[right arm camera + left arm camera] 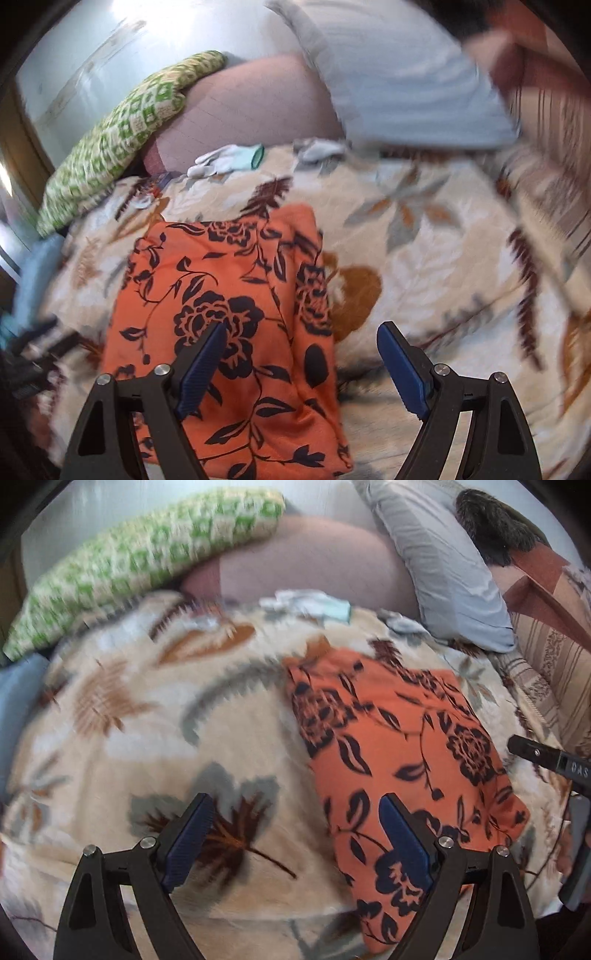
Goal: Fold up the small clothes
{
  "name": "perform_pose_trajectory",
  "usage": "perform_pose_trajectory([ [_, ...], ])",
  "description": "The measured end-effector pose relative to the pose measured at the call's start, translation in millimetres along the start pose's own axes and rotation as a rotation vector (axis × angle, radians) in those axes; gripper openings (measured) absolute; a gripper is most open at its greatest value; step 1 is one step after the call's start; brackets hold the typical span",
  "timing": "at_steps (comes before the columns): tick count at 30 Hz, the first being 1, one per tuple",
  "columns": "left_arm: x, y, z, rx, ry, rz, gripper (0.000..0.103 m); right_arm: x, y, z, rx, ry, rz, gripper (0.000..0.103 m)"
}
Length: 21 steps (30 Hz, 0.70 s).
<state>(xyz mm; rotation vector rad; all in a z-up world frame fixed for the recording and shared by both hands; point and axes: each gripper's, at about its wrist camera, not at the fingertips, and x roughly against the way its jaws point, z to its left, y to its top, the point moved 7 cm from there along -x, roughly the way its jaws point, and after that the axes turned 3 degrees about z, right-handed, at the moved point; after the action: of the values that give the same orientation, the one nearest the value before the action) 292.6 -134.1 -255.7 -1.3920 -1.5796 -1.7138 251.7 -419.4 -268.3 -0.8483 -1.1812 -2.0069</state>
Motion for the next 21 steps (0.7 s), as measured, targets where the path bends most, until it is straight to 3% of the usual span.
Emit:
perform_pose_trajectory([
  [2, -10.5, -2.6, -1.8, 0.036, -0.069, 0.034, 0.091, -12.1, -0.8, -13.5, -0.082, 0.104, 0.06, 0.086],
  [7, -32.7, -7.3, -12.7, 0.081, -0.214, 0.102, 0.091, -38.5, -6.1, -34.1, -0.242, 0.257, 0.152, 0.086],
  [10, -35.4, -9.0, -23.9, 0.098, -0.311, 0.116, 0.091, -50.7, -9.8, -39.9, -0.276, 0.271, 0.19, 0.086],
  [16, -33.1, -6.8, -36.5, 0.054, -0.318, 0.083, 0.089, -68.0, -13.6, -42.6, -0.371, 0.405, 0.239, 0.085],
  [19, -39.3, -5.8, -37.8, 0.069, -0.343, 0.1, 0.077, -76.8, -17.6, -28.6, -0.361, 0.467, 0.287, 0.085],
  [21, -44.9, -5.2, -39.7, 0.068, -0.324, 0.1, 0.075, -81.7, -20.0, -20.2, -0.328, 0.436, 0.279, 0.085],
])
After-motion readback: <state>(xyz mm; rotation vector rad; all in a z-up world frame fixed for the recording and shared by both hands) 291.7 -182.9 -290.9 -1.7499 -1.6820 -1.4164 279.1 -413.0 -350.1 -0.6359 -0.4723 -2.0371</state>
